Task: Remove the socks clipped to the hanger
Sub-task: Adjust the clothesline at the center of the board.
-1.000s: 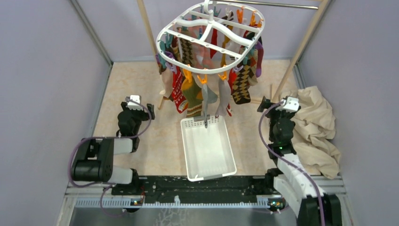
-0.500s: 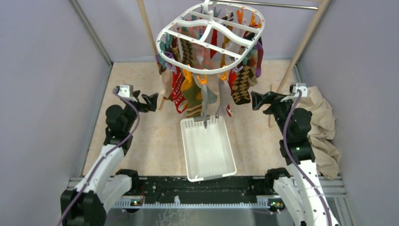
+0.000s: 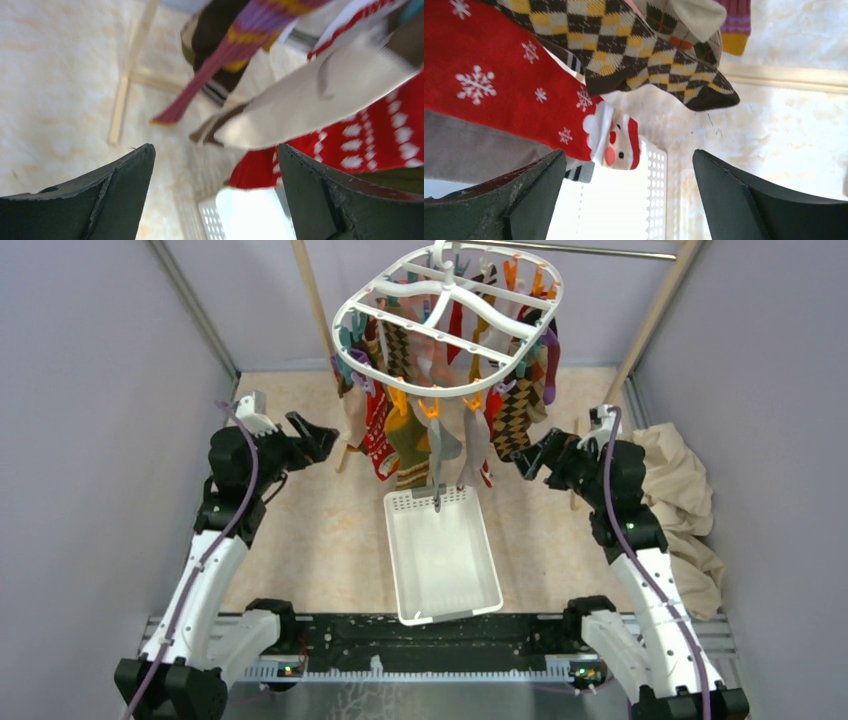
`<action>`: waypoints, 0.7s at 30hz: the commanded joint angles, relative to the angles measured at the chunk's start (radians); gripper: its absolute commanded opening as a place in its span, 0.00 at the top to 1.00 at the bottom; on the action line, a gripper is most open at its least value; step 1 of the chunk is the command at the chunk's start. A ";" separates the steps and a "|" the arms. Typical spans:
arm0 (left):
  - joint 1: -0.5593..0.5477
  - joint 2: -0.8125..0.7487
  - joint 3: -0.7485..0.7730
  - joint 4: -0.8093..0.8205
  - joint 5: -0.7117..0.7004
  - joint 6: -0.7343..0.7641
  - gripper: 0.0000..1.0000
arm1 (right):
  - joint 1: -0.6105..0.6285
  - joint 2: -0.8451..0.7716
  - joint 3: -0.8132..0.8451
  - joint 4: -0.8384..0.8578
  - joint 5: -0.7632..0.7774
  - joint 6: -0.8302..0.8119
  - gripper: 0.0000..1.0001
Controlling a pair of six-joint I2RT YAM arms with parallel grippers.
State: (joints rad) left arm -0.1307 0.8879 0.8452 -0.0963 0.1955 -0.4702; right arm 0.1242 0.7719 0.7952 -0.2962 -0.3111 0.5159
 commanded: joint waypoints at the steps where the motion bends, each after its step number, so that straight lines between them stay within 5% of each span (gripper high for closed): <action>1: 0.003 0.008 -0.048 -0.112 0.222 -0.083 0.01 | 0.004 -0.039 0.035 -0.083 0.022 -0.027 0.02; 7: 0.003 -0.047 -0.238 0.128 0.379 -0.219 0.01 | 0.032 -0.069 -0.012 -0.144 0.031 -0.043 0.03; 13: 0.003 0.020 -0.155 -0.022 0.267 -0.129 0.01 | 0.031 -0.042 -0.013 -0.173 0.281 0.018 0.04; 21: 0.003 0.166 -0.098 -0.065 0.131 -0.073 0.01 | -0.061 0.317 0.093 -0.113 0.387 0.055 0.43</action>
State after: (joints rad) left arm -0.1284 0.9821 0.7124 -0.1169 0.4274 -0.5816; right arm 0.1009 0.9150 0.7841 -0.4469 -0.0143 0.5514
